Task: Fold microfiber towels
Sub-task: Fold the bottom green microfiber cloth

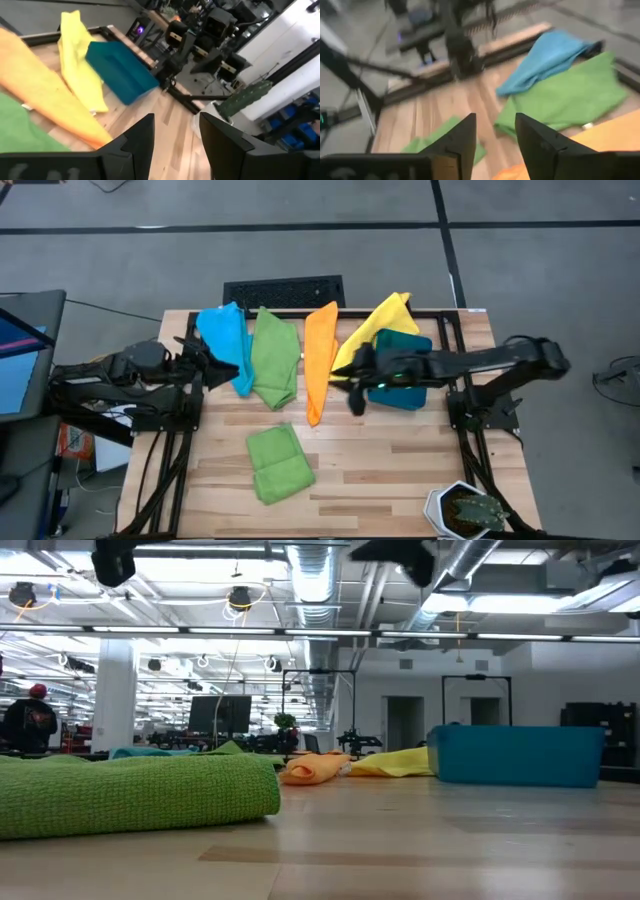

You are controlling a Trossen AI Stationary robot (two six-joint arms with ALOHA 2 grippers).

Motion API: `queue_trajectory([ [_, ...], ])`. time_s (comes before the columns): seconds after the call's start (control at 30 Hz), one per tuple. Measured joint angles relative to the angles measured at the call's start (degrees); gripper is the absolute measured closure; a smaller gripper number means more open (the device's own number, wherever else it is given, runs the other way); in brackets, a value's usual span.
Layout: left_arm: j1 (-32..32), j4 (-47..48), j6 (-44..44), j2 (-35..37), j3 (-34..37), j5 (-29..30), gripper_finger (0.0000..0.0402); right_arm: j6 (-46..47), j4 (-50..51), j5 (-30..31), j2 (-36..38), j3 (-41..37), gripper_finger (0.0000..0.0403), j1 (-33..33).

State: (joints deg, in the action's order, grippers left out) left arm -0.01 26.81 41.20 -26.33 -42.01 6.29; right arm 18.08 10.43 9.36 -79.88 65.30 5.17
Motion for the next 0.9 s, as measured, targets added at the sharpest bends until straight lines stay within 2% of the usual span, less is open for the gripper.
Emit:
queue_trajectory([
  [0.1,0.0,4.5,-0.1,0.0,0.0,0.0,0.0252,-1.4,1.1,-3.0,-6.4,3.6,0.0212,-0.3],
  [0.17,0.0,7.5,-0.1,0.0,0.0,0.2,0.0252,-1.6,0.7,-7.0,-9.8,5.5,0.0199,-0.8],
  [0.3,0.0,12.5,-0.2,0.0,0.0,0.2,0.0252,-2.1,-2.2,-12.6,-14.4,8.6,0.0187,-1.9],
  [0.57,0.0,21.9,-3.3,0.0,0.4,0.4,0.0252,-3.2,-2.8,-12.3,-22.8,11.6,0.0193,-2.2],
  [0.9,0.0,22.0,-6.7,0.4,9.0,-3.8,0.0252,-4.4,-3.2,-12.4,-36.1,19.5,0.0204,1.6],
])
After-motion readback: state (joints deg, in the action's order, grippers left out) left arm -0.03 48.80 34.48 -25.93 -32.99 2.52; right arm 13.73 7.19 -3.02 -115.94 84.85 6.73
